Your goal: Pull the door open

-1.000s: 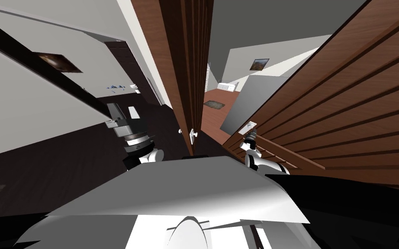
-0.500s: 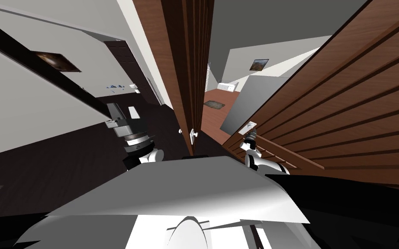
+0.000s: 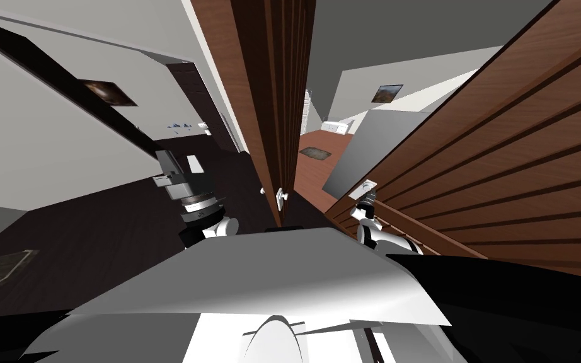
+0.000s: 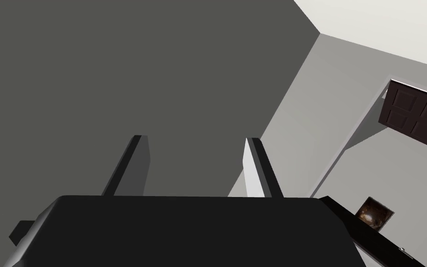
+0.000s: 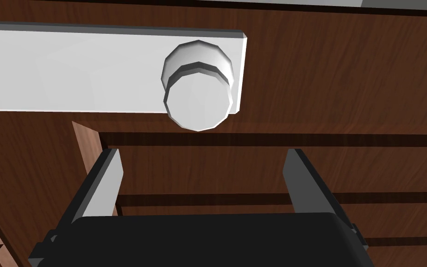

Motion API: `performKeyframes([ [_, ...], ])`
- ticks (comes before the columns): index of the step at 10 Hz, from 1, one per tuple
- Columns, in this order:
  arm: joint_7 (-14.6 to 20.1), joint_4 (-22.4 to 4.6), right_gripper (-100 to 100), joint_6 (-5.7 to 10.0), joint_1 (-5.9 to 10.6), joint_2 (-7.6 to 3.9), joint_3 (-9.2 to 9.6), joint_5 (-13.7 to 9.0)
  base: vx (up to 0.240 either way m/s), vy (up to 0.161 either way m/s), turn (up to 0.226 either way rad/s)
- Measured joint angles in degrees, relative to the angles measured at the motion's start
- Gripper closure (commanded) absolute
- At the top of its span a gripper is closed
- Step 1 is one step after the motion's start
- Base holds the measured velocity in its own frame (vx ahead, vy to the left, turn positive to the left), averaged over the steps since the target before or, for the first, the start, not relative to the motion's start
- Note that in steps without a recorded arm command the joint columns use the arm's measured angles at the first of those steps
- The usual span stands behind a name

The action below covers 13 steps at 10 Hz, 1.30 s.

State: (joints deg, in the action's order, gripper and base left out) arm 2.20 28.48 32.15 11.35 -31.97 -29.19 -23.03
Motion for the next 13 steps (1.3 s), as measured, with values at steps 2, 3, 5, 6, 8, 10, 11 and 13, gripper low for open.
performKeyframes([
  [2,-0.1,-0.66,-100,0.4,0.12,-0.13,-0.27,-0.11,0.0,-0.013,0.027],
  [3,-0.14,-0.52,-100,0.35,0.04,-0.09,-0.34,-0.15,-0.008,-0.028,0.006],
  [5,-0.19,-0.46,-100,0.29,0.03,-0.08,-0.37,-0.16,-0.004,-0.014,0.0],
  [6,-0.19,-0.48,-100,0.3,0.03,-0.08,-0.37,-0.16,0.003,0.0,0.02],
  [8,-0.19,-0.47,-100,0.29,0.03,-0.08,-0.37,-0.16,0.005,0.019,-0.006],
  [10,-0.19,-0.48,-100,0.29,0.03,-0.08,-0.37,-0.16,0.002,-0.016,0.044],
  [11,-0.21,-0.62,-100,0.36,0.05,-0.1,-0.43,-0.19,0.001,-0.05,0.105],
  [13,-0.33,-0.57,-100,0.35,0.06,-0.08,-0.55,-0.24,-0.011,-0.034,-0.001],
])
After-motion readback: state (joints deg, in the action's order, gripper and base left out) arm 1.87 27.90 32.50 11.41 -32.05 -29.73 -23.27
